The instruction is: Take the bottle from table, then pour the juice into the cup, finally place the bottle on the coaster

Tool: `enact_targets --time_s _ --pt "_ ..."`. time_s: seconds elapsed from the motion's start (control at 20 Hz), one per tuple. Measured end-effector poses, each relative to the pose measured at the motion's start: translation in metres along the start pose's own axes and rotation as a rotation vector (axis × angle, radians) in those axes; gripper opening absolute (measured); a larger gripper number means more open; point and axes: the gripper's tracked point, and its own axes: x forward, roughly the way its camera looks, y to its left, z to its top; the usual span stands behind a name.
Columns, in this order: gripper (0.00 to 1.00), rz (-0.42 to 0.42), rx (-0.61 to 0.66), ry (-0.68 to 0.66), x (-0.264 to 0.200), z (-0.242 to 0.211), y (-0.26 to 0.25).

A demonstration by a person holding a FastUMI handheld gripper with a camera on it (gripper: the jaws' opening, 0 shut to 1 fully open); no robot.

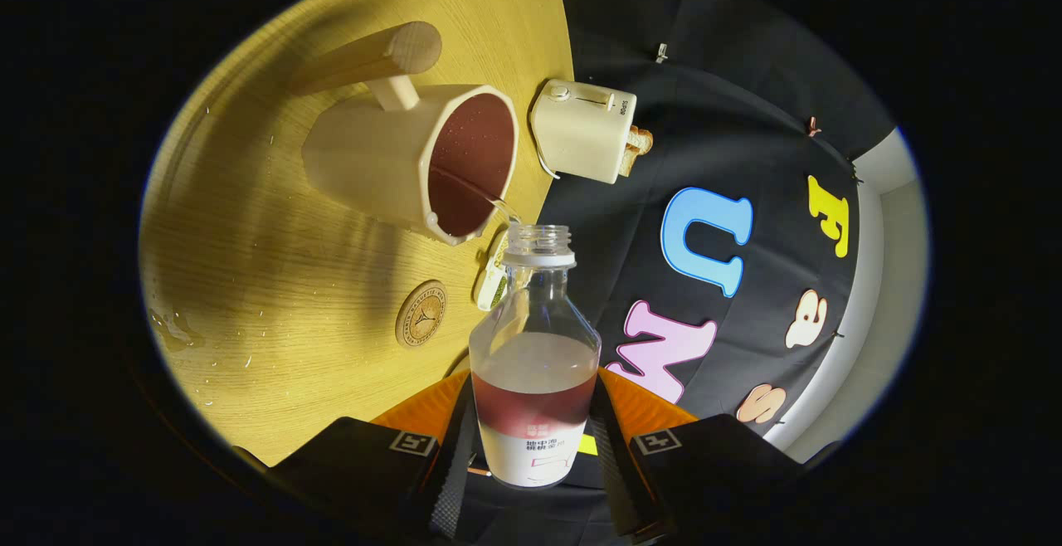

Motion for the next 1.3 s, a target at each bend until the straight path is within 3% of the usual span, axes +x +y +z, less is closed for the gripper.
enact_targets --time_s 1.3 --pt "0.71 -0.045 -0.125 -0.063 0.0086 0.0032 -0.0087"
